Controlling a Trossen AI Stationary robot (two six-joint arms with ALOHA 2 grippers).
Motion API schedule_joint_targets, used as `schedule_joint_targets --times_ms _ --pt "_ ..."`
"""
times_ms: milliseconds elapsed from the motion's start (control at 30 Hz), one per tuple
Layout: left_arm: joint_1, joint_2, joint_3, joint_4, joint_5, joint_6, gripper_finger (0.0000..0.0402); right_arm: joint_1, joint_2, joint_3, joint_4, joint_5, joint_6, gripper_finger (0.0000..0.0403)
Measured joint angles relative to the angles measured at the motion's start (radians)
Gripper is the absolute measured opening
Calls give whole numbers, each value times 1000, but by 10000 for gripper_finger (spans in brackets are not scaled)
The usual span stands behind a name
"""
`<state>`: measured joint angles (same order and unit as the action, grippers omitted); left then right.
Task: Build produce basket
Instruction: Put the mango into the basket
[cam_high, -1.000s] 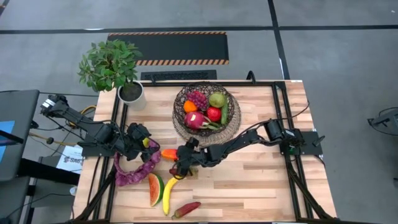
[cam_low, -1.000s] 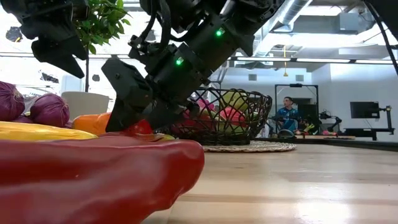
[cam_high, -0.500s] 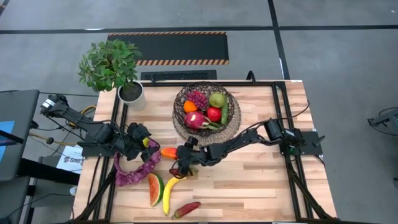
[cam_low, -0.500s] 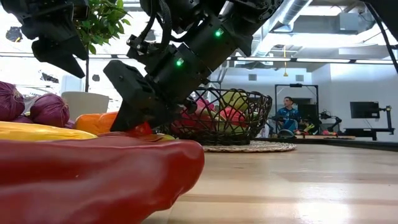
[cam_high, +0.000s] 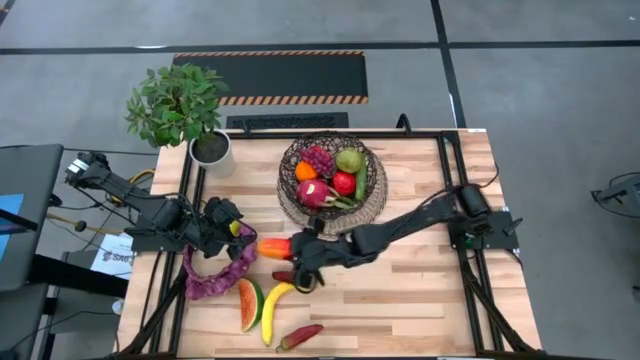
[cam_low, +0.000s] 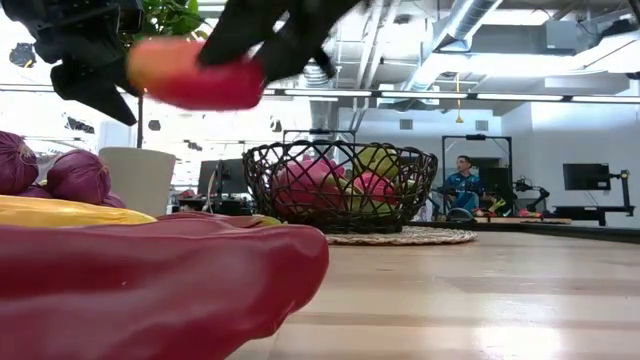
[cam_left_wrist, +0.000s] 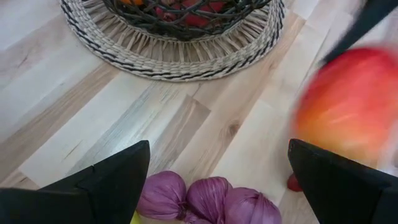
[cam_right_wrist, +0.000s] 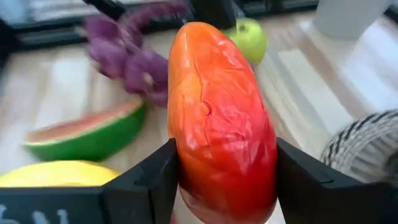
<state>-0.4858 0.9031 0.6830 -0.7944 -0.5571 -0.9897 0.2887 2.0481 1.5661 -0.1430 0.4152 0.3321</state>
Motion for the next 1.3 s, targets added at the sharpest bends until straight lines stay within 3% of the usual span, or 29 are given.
schedule_joint_targets --times_ms 167,367,667,900,1300 --pt "0 0 0 0 -40 -2 368 61 -127 0 -141 -31 19 219" --pt "0 0 0 1 -78 -2 368 154 -224 0 -91 -23 8 225" --pt "0 0 0 6 -91 0 368 223 -248 0 301 -75 -246 228" --pt "0 0 0 8 -95 0 368 251 -246 0 467 -140 -322 231" --pt "0 -1 0 8 -110 4 368 295 -246 0 741 -426 -405 234"
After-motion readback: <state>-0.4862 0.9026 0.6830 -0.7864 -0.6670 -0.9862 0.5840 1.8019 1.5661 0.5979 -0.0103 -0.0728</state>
